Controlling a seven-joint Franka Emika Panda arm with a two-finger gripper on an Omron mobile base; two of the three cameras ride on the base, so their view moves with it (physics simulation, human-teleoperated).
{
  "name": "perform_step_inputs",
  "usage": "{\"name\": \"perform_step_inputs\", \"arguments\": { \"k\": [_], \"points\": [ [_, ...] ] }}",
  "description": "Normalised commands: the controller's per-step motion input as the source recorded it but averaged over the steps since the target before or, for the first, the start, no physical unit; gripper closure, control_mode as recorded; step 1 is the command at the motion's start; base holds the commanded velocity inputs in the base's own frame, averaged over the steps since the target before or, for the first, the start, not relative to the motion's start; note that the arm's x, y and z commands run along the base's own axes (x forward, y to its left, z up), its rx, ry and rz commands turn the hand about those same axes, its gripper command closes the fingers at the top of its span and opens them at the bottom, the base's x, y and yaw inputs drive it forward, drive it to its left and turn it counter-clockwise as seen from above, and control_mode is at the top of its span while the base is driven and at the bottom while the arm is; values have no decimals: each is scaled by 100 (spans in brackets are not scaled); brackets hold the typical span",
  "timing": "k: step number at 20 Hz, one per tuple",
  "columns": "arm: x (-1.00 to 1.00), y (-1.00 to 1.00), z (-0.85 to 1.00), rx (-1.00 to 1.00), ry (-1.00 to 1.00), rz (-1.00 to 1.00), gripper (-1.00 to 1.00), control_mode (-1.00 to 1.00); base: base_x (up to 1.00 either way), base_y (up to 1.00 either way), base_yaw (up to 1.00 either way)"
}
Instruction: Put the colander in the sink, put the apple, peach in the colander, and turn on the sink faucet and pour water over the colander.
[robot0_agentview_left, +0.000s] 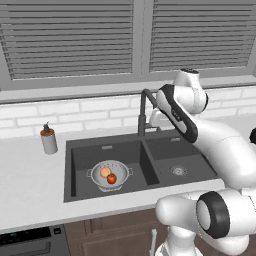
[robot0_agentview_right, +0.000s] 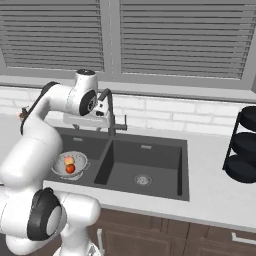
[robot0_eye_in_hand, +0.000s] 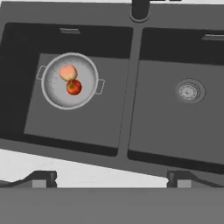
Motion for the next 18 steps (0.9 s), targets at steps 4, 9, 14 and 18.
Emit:
{"name": "perform_step_inputs", "arguments": {
  "k": [4, 9, 14, 18],
  "points": [
    [18, -37, 1, 14, 0, -5, -100, -100, 0, 0, 0],
    [13, -18, 1, 10, -5, -3, -100, -100, 0, 0, 0],
    [7, -35, 11, 20, -11, -1, -100, -100, 0, 0, 0],
    [0, -23, 28, 25, -13, 0, -100, -100, 0, 0, 0]
  ]
}}
